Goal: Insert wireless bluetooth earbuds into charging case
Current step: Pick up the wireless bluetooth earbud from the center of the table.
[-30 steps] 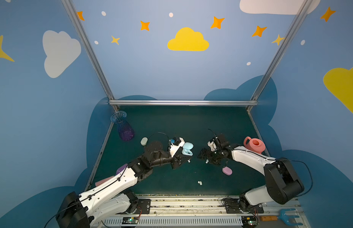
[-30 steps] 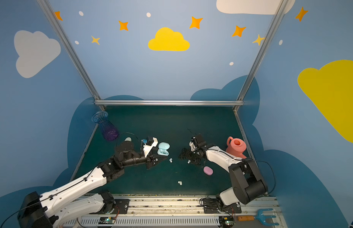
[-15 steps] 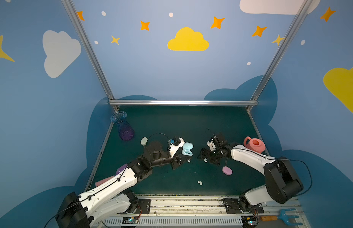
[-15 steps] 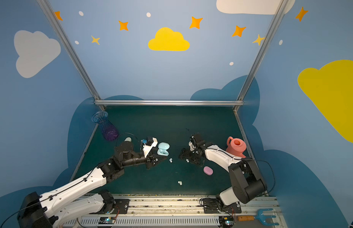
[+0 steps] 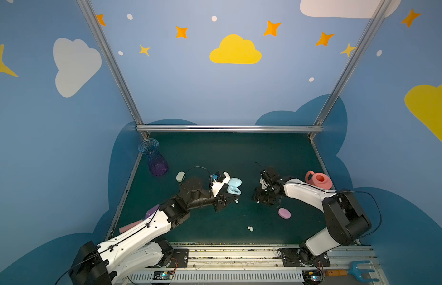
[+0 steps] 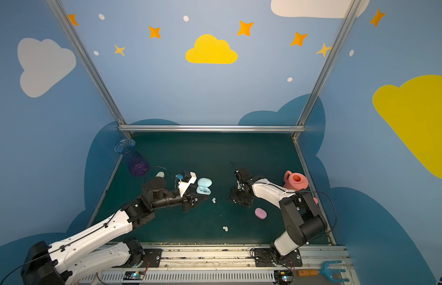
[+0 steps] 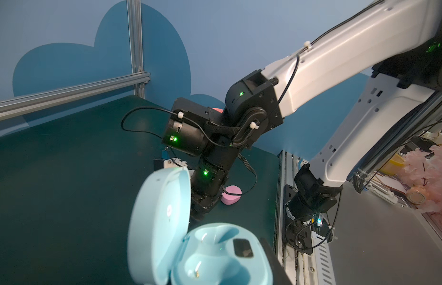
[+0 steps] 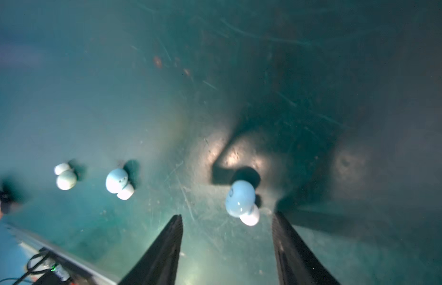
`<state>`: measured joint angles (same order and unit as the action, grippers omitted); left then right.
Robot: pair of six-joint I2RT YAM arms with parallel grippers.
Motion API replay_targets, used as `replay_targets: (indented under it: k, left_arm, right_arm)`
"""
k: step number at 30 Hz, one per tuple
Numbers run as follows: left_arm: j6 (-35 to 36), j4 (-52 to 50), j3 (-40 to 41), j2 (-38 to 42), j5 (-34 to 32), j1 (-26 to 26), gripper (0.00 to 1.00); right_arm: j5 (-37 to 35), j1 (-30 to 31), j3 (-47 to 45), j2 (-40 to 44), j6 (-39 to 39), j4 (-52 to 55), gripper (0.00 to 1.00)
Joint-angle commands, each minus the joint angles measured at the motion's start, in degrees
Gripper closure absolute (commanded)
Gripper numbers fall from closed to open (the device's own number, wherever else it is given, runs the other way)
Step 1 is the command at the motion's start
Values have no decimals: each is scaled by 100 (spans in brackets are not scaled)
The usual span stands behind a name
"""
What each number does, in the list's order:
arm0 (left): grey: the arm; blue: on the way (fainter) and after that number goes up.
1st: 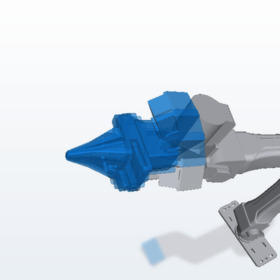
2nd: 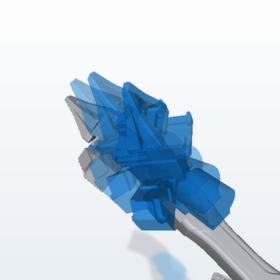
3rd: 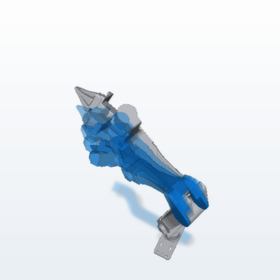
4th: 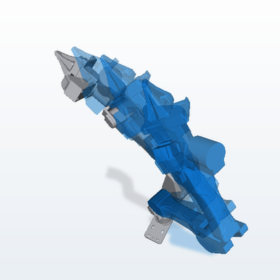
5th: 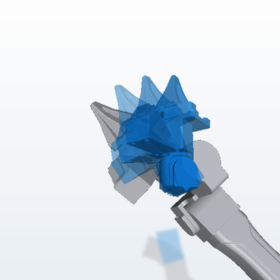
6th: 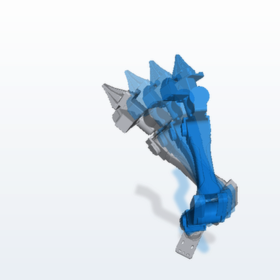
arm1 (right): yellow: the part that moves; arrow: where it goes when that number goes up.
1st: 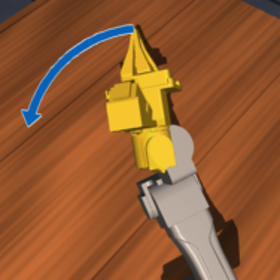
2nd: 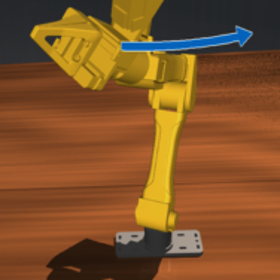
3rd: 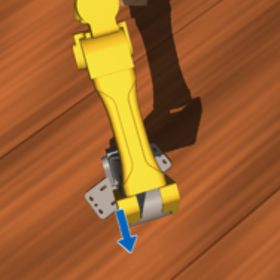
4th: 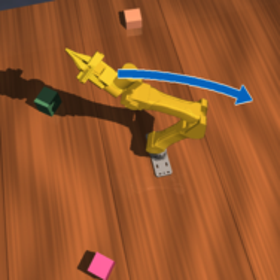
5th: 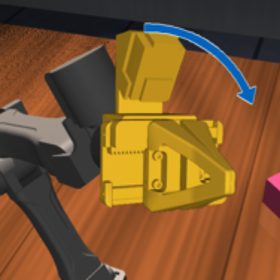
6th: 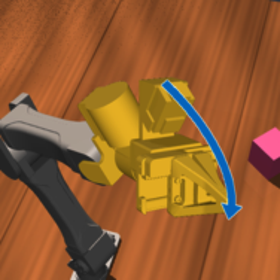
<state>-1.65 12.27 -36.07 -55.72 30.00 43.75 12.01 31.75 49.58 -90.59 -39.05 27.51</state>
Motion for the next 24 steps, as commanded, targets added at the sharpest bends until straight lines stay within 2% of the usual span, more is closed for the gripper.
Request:
replay_targets:
  k: [1,12,24]
  left_arm:
    - [-46,211,48,78,-10,-24,83]
    - [-57,242,82,126,-28,-28,83]
    - [-77,270,110,170,-36,-27,83]
  right_arm:
    - [-369,117,333,-170,70,337,48]
    - [-891,288,742,-561,112,913,59]
    - [-744,332,829,-640,-68,764,61]
